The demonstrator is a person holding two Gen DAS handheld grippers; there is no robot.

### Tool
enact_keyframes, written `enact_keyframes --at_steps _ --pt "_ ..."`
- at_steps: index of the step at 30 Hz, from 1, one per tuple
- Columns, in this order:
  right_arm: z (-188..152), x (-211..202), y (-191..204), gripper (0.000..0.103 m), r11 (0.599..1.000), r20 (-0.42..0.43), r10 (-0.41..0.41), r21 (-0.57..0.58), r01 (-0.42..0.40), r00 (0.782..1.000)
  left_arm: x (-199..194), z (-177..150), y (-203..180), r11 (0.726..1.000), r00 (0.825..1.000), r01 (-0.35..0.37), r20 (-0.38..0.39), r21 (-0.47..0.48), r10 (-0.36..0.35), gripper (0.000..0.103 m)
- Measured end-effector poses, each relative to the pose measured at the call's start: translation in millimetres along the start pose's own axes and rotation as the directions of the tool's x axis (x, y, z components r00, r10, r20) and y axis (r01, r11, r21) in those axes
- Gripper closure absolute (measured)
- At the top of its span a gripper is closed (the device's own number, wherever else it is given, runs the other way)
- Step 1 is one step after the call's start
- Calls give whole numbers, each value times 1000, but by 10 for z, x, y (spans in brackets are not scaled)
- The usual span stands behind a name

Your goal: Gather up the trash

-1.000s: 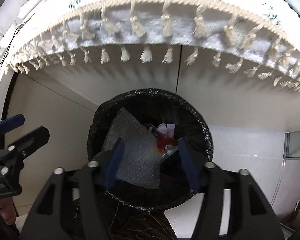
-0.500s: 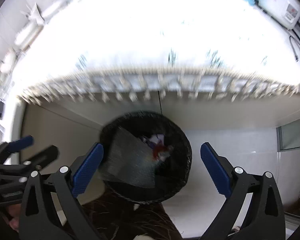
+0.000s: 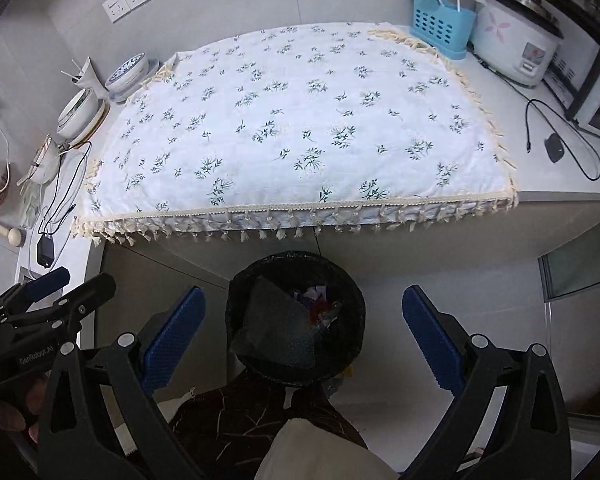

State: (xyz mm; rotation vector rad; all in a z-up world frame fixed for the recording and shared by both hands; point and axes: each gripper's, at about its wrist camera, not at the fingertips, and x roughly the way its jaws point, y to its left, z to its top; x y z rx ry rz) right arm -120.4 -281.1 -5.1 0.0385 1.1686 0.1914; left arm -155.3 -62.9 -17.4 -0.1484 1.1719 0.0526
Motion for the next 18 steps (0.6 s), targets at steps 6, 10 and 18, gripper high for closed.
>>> enact_keyframes --at_steps 6,10,18 --pt "-89 -71 43 8 999 10 -36 -8 36 999 -52 -10 -22 1000 1000 11 5 5 -11 6" --pt "-112 -56 34 8 999 -3 -47 -8 47 999 -11 -41 -59 1000 1000 16 -9 19 -16 6" --pt "-141 -46 67 8 999 -5 -45 -15 45 999 12 -72 -68 1000 1000 16 -23 22 -16 6"
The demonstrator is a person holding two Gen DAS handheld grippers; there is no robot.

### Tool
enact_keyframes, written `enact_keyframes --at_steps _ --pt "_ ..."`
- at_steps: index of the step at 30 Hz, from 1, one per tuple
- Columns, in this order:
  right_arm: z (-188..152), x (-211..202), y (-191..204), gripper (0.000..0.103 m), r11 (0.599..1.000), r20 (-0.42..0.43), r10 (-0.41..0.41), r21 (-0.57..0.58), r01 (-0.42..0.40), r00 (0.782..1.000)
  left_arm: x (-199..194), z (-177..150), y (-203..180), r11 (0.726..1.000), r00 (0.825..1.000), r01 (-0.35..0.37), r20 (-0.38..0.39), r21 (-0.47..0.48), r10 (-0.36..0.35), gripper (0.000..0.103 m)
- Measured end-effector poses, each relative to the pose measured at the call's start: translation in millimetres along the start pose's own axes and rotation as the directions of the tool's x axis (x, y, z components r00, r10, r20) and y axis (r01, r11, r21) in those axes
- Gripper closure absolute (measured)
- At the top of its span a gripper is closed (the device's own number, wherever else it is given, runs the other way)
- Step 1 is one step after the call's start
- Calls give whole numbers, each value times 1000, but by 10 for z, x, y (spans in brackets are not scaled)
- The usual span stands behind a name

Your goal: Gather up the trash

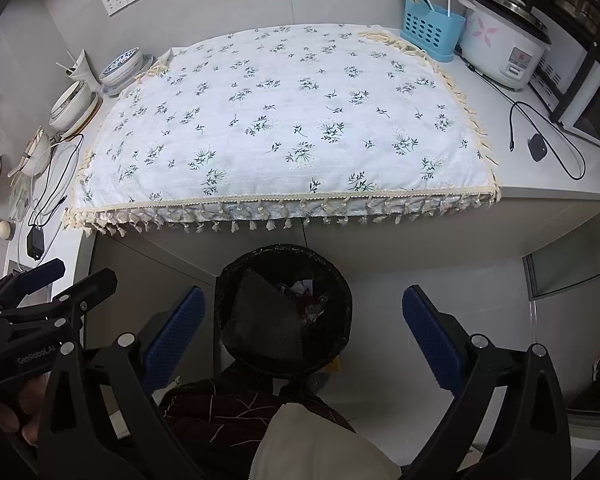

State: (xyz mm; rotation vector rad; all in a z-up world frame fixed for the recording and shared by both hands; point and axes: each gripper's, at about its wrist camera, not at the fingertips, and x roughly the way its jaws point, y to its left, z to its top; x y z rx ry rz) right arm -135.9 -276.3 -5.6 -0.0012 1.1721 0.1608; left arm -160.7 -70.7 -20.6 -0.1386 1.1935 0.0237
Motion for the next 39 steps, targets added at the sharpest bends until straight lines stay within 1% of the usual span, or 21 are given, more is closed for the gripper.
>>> enact_keyframes --at_steps 5,24,39 --pt "1 -2 -11 8 1000 0 1 -2 -1 1000 21 -20 -18 1000 1000 1 -12 5 -1 6" --pt "-25 -19 37 8 1000 15 -4 -14 5 1000 5 -44 -6 999 1000 -13 -4 29 13 6" --pt "-17 16 15 8 1000 2 4 -9 -4 1000 6 -30 -18 999 1000 -20 -9 39 21 6"
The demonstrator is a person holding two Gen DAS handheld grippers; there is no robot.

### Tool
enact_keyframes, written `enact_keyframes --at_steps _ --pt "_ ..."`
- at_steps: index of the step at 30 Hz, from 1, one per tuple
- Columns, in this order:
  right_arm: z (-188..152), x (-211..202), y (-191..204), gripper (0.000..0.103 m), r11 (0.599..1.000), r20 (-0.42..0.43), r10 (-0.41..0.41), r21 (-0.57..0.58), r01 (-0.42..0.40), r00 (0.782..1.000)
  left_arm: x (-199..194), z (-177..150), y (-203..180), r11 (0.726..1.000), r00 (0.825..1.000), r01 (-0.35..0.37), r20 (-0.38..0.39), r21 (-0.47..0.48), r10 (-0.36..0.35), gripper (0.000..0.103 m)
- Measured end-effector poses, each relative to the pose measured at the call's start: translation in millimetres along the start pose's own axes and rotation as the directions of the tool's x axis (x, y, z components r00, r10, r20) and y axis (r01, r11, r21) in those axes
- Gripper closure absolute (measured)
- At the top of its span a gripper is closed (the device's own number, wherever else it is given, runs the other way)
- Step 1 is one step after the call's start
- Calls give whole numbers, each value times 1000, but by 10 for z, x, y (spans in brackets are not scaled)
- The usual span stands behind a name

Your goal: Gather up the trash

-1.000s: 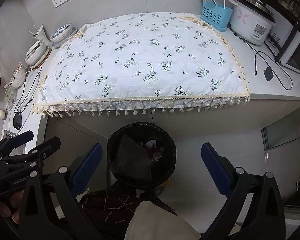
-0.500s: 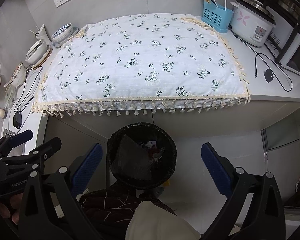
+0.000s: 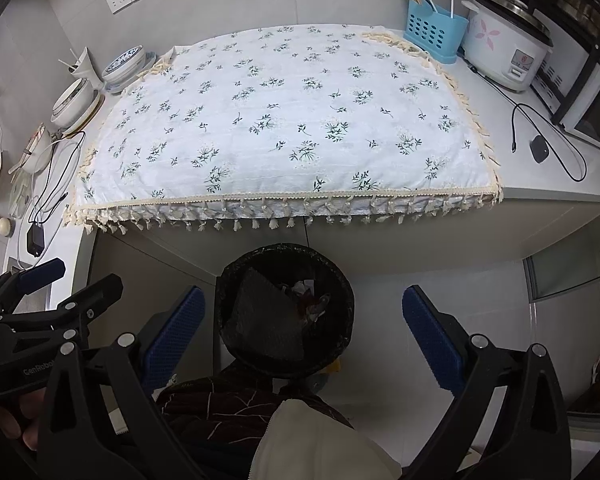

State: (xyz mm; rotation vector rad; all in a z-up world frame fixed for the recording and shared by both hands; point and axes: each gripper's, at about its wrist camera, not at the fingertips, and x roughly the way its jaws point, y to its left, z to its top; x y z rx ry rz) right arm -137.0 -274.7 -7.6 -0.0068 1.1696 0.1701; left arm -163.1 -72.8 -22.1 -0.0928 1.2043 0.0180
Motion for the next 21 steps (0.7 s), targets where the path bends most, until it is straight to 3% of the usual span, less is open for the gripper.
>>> enact_keyframes --at_steps 21 --pt "-7 40 19 8 1000 -12 11 -2 -11 1000 24 -1 -3 1000 1000 -19 -12 -5 19 6"
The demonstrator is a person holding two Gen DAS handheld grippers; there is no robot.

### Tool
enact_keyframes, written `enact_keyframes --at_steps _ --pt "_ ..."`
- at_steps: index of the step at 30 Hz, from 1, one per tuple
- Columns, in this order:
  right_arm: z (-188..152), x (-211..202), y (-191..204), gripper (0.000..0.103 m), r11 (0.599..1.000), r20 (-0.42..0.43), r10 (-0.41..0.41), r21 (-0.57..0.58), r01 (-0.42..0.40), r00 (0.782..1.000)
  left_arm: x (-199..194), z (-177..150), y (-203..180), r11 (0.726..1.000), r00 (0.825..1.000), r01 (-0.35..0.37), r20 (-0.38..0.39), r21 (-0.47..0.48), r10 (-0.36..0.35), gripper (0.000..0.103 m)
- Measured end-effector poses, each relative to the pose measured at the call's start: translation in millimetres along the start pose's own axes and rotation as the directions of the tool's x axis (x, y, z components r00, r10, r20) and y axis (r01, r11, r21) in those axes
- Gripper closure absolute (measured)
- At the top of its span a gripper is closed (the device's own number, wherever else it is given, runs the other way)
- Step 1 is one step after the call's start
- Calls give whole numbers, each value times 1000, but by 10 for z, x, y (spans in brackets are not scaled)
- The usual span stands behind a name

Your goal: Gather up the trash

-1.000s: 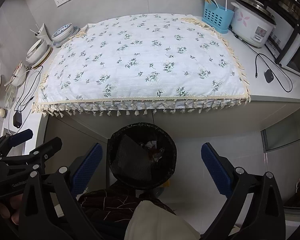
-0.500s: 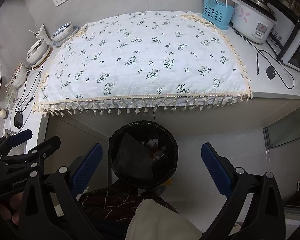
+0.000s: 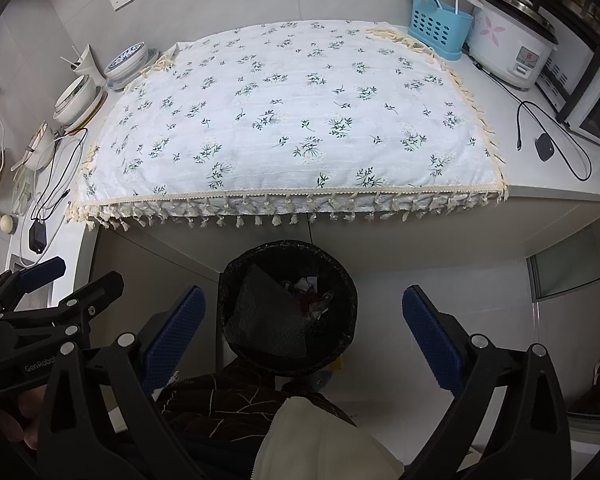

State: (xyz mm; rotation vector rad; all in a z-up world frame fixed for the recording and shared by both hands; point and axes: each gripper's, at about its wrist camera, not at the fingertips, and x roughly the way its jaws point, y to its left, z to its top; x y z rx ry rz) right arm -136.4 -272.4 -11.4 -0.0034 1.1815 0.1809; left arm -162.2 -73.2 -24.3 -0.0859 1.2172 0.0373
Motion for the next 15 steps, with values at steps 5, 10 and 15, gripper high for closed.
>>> enact_keyframes --at_steps 5,10,15 --pt "0 2 5 8 1000 -1 -2 -4 2 1000 -5 0 -3 1000 1000 5 4 -3 -5 6" --pt "0 1 8 8 1000 -1 -2 -4 2 1000 9 11 -20 1000 1000 16 -1 1 -16 6" --pt "14 13 -9 8 1000 -4 -1 -10 1 1000 4 11 -15 1000 1000 7 4 -2 -7 6"
